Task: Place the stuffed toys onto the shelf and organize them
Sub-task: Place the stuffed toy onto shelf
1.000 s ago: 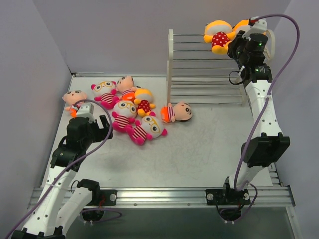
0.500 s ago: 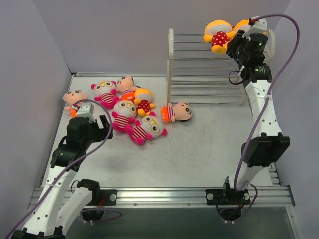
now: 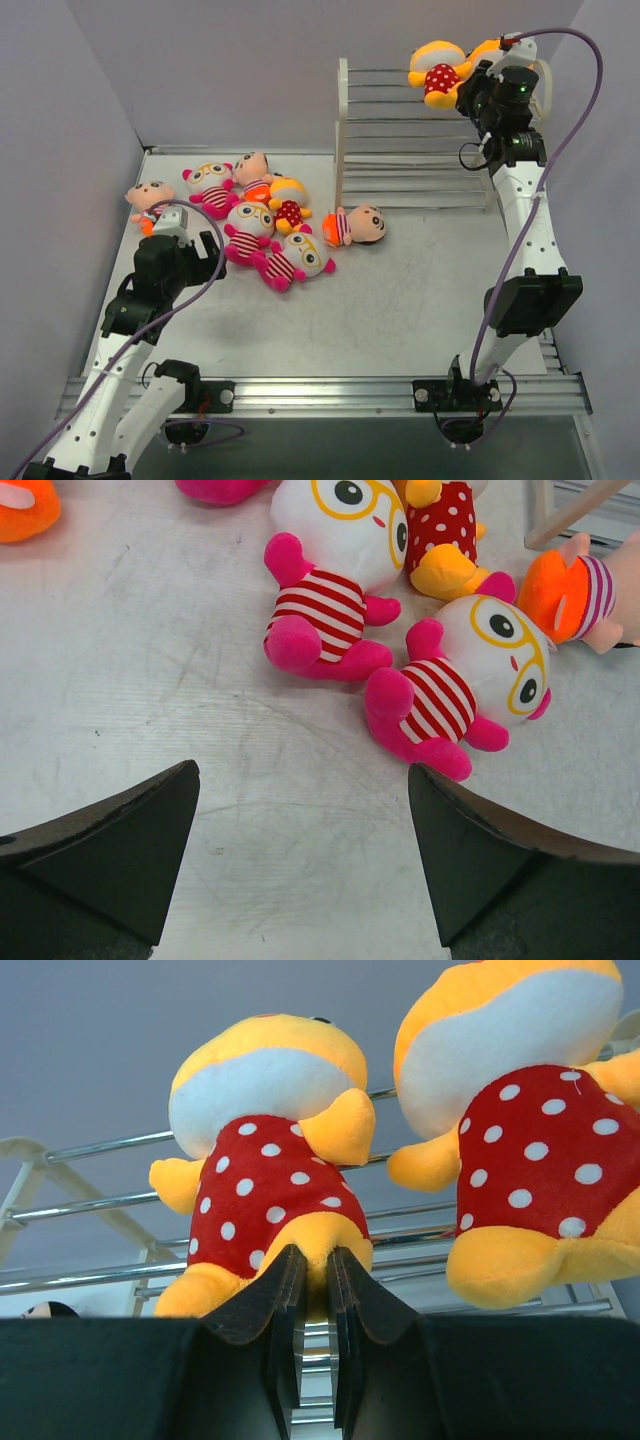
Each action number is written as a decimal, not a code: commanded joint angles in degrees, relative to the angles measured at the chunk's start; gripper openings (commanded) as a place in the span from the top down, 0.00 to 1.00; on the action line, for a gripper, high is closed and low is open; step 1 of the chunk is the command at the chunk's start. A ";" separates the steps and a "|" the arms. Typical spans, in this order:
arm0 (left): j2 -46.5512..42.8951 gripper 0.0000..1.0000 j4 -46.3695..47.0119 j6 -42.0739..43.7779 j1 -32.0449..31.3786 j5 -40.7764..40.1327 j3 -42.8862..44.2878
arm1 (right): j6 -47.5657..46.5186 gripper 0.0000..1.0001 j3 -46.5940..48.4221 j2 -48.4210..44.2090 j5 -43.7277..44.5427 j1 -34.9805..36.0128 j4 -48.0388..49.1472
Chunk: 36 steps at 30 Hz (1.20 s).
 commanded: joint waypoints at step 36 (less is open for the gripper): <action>-0.68 0.06 1.60 0.56 -0.04 0.33 0.39 | -0.81 0.80 -0.24 -3.91 3.37 1.99 0.71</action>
